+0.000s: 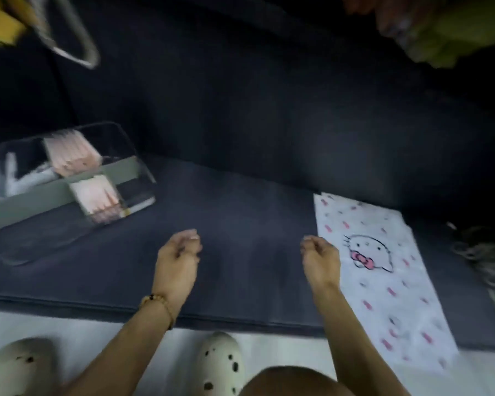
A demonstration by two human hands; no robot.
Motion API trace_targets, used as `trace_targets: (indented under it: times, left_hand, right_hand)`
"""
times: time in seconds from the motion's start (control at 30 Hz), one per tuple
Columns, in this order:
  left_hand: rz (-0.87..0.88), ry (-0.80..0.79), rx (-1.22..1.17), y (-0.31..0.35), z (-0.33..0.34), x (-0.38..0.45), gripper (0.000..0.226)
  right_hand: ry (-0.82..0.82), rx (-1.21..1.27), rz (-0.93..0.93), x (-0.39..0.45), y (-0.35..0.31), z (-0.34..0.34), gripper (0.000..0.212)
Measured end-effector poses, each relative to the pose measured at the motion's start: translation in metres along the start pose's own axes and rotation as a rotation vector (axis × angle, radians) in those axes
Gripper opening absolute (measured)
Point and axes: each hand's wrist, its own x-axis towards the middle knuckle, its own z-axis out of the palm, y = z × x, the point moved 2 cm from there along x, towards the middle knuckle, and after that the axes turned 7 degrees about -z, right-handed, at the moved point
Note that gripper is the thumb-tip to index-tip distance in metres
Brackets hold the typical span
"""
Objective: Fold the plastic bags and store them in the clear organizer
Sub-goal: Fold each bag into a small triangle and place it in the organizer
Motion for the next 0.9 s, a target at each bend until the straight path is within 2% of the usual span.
trace_targets:
  times: [0.07,0.13,0.2,0.3,0.37,0.4,0.5,0.53,0.67,0.8,0.83,0.9]
  left_hand:
    - [-0.025,-0.057,0.049,-0.019,0.032,-0.005,0.017]
    - [-0.045,-0.111,0.097,-0.036,0.062,-0.009,0.016]
    - [-0.054,-0.160,0.155,-0.051,0.087,-0.013,0.014]
    - [-0.043,-0.221,0.232,-0.066,0.120,-0.019,0.015]
    - [-0.032,-0.251,0.285,-0.074,0.136,-0.022,0.015]
    - [-0.026,-0.263,0.312,-0.077,0.142,-0.024,0.015]
    - [-0.011,-0.304,0.410,-0.084,0.157,-0.031,0.015]
    - [-0.012,-0.317,0.437,-0.086,0.161,-0.034,0.015]
    - [-0.023,-0.390,0.546,-0.094,0.177,-0.048,0.008]
    - [-0.160,-0.460,0.564,-0.095,0.188,-0.056,0.030]
    - [-0.192,-0.446,0.520,-0.095,0.190,-0.056,0.026]
    - [-0.187,-0.318,0.474,-0.092,0.190,-0.054,0.018]
  right_hand:
    - [0.130,-0.100,0.088,0.004,0.044,-0.054,0.017]
    - [0.191,-0.191,0.167,0.003,0.085,-0.103,0.027]
    - [0.129,-0.316,0.199,0.001,0.120,-0.141,0.048]
    - [-0.104,-0.469,0.189,0.001,0.157,-0.167,0.074]
    - [-0.217,-0.597,0.065,0.000,0.170,-0.166,0.065]
    - [-0.205,-0.650,-0.012,-0.002,0.174,-0.163,0.054]
    - [-0.025,-0.727,-0.150,-0.006,0.177,-0.154,0.018]
    - [0.011,-0.743,-0.173,-0.007,0.175,-0.150,0.014]
    - [0.090,-0.550,-0.259,-0.007,0.160,-0.137,0.017]
    - [-0.009,-0.347,-0.464,-0.020,0.126,-0.100,0.017]
    - [-0.046,-0.307,-0.482,-0.024,0.117,-0.090,0.020]
    - [-0.078,-0.240,-0.507,-0.031,0.102,-0.073,0.025]
